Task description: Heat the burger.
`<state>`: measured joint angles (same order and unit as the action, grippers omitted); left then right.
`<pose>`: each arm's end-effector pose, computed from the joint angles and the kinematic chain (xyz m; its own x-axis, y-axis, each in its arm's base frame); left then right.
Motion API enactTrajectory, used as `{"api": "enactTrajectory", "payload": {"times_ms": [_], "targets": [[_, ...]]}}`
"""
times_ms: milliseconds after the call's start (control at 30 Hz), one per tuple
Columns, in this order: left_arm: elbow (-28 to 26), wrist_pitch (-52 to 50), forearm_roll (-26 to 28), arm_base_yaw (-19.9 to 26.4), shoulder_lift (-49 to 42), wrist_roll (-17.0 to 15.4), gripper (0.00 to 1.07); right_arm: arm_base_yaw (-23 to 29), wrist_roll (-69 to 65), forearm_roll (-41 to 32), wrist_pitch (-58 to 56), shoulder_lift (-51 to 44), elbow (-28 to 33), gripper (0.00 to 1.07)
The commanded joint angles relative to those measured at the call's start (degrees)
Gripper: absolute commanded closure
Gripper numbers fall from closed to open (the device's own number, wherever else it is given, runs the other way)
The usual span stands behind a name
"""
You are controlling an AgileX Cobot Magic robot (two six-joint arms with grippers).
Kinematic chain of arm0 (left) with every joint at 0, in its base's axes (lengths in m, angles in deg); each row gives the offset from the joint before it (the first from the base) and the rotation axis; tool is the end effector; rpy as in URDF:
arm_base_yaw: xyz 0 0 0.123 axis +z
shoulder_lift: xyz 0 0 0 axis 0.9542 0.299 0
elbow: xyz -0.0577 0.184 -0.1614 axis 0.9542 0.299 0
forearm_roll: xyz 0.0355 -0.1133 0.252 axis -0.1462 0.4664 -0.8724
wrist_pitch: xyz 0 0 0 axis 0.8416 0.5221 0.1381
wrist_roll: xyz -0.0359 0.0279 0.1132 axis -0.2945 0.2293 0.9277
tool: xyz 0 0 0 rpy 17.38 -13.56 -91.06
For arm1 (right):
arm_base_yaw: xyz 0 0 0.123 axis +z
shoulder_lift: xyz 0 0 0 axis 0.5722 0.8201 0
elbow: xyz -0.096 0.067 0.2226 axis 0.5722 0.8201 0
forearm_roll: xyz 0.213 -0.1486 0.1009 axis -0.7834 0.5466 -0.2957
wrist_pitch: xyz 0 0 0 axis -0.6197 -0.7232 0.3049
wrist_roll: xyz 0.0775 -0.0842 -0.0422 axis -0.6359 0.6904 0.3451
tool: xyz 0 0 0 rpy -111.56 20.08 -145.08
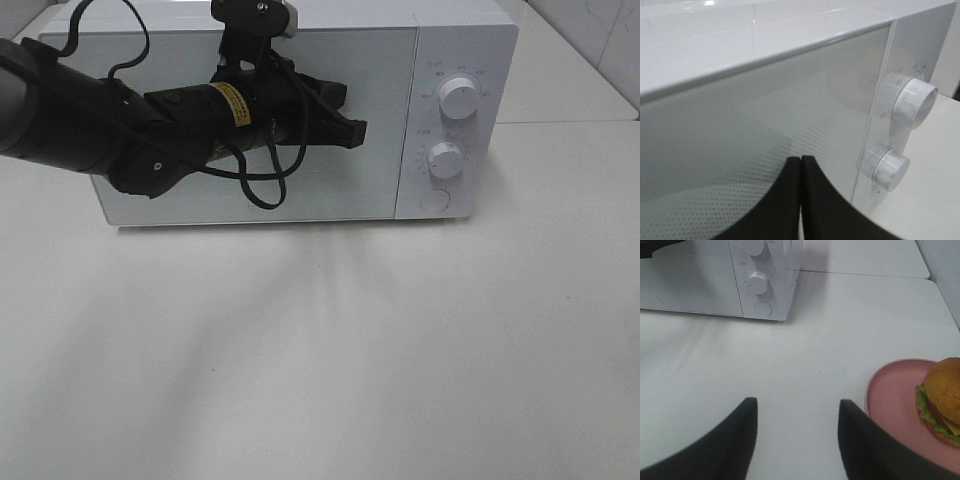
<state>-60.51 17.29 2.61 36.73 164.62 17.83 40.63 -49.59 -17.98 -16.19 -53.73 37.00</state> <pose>0.3773 -0.2916 0.1266 -0.1738 0.1324 -0.9758 0.6808 0.7321 -0.0219 0.0840 0.0073 0.2867 -0.3656 -0.0428 -0.9298 -0.0936 0.9956 -0.0091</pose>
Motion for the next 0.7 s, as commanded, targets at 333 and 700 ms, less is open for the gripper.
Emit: {"api": "enactTrajectory", "payload": {"times_ms": [333, 700], "targets": [[-2.1, 14.6, -3.0, -2.5, -7.0, 0.3, 1.07, 0.0, 0.5, 0.0, 0.5, -1.4, 0.1, 0.56], [-2.1, 34.7, -3.4, -9.3, -17.8, 0.3, 1.07, 0.0, 0.5, 0.0, 0.5, -1.4, 0.1, 0.56]]}}
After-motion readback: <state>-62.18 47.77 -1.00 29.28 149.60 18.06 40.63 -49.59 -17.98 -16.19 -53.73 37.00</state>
